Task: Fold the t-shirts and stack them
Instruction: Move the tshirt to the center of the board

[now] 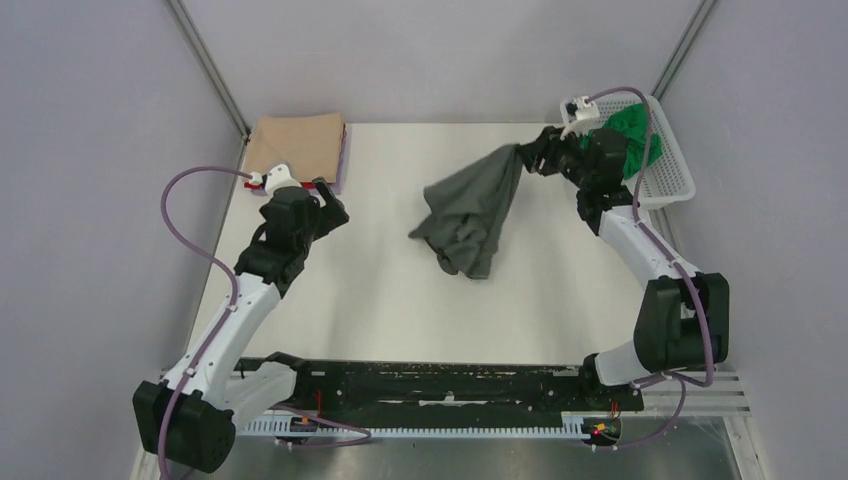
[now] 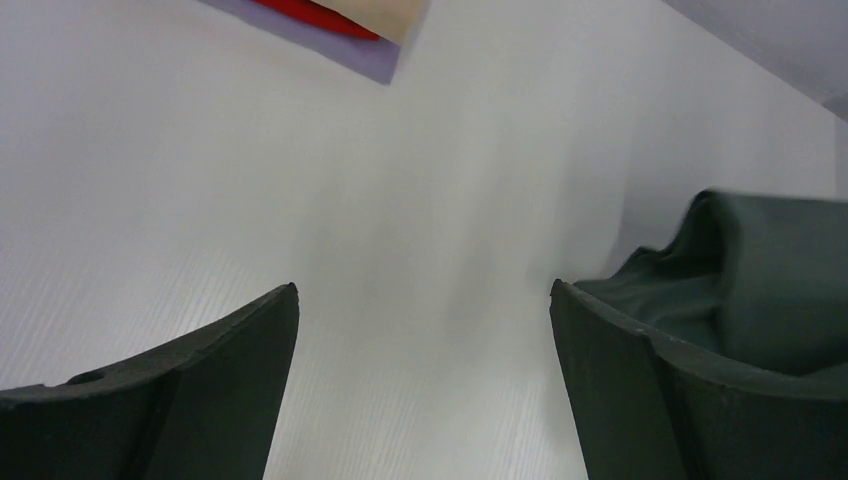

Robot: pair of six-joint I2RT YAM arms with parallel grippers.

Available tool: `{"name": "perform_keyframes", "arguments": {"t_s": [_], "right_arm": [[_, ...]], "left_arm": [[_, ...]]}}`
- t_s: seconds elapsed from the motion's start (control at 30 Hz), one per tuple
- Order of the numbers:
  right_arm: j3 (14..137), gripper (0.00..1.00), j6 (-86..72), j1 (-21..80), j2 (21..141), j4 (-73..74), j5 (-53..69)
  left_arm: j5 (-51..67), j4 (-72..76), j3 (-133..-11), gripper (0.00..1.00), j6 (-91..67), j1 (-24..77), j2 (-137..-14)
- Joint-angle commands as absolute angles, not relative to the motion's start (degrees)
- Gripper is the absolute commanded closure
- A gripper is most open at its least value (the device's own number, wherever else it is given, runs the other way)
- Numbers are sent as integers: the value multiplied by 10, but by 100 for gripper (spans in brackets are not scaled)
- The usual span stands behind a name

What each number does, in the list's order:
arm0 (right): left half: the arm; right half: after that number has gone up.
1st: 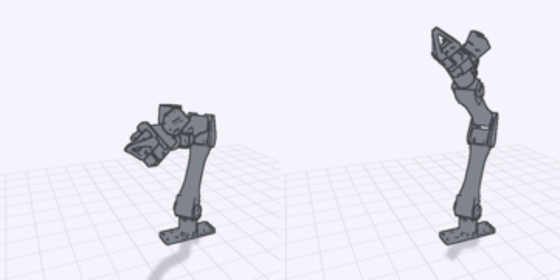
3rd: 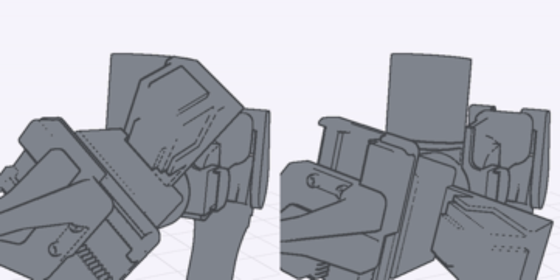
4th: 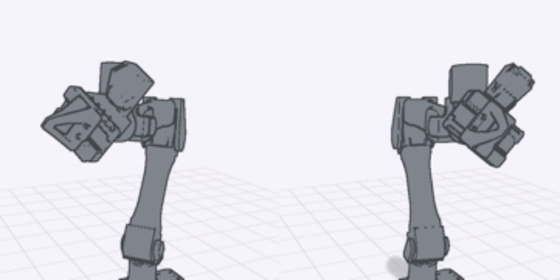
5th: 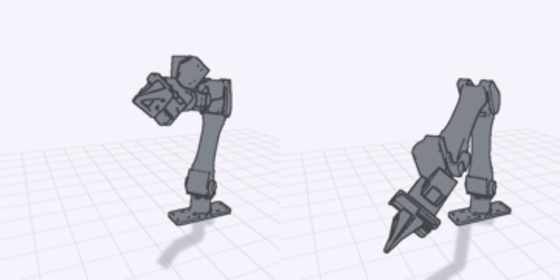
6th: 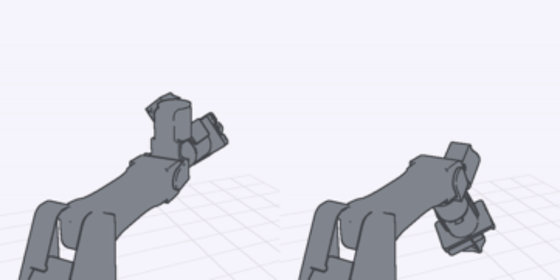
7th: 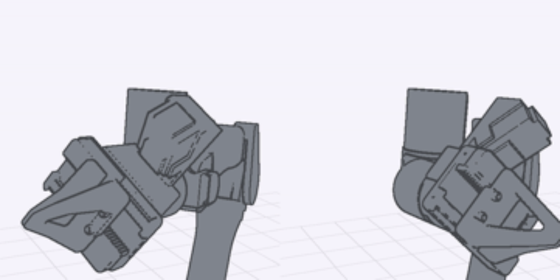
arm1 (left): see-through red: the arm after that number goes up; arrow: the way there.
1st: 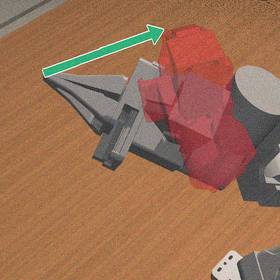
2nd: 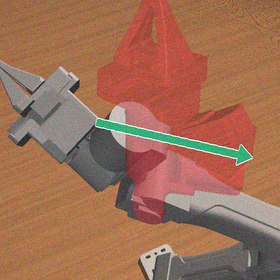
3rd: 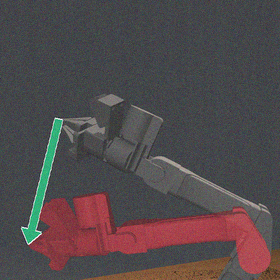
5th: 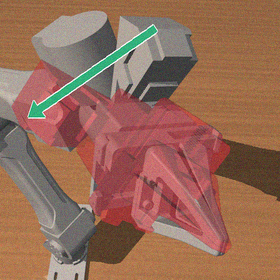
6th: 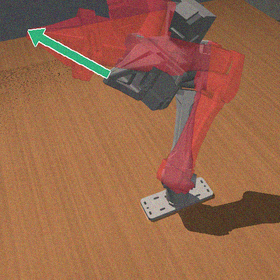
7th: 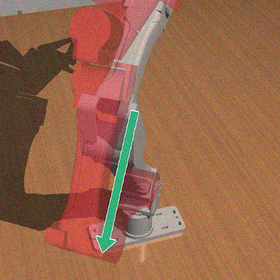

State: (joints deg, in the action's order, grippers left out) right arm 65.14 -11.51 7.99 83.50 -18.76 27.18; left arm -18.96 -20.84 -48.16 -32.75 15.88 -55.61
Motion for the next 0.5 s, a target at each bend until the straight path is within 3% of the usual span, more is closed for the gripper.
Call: {"name": "perform_keyframes", "arguments": {"t_s": [0.0, 0.07, 0.1, 0.47], "right_arm": [[571, 30, -146, 5, 851, -116, 142], [574, 5, -123, 4, 854, -64, 92], [574, 2, -110, 5, 850, -51, 71], [527, 2, 31, 144, 797, -3, 23]], "left_arm": [[-182, -184, -519, 0, -321, 158, -617], [-149, -180, -538, 0, -321, 158, -659], [-131, -179, -548, 0, -320, 158, -678], [139, -59, -566, 0, -330, 173, -870]]}}
